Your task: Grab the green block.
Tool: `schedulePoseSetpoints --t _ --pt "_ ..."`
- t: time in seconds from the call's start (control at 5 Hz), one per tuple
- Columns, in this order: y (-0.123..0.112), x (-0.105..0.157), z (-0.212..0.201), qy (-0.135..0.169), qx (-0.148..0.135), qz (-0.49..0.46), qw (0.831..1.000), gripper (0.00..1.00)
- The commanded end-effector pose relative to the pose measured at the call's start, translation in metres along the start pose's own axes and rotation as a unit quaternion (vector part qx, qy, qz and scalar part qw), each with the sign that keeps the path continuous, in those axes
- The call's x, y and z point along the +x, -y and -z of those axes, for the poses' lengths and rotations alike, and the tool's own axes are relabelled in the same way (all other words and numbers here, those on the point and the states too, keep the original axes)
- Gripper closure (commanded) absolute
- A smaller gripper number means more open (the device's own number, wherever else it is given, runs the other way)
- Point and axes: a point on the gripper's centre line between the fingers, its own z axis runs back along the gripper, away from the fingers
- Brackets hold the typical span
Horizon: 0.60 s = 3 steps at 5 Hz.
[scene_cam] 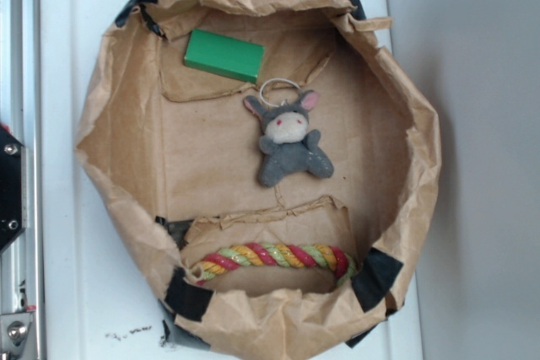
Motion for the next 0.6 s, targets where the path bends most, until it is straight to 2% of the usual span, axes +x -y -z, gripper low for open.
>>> schedulePoseSetpoints --t 0.0,0.2,0.4 --pt "0.000 0.000 0.000 0.000 0.000 0.000 1.000 0.00" --pt "0.008 0.023 0.001 0.013 -0.025 0.020 0.999 0.00" --pt "-0.002 0.042 0.004 0.026 -0.054 0.054 0.997 0.00"
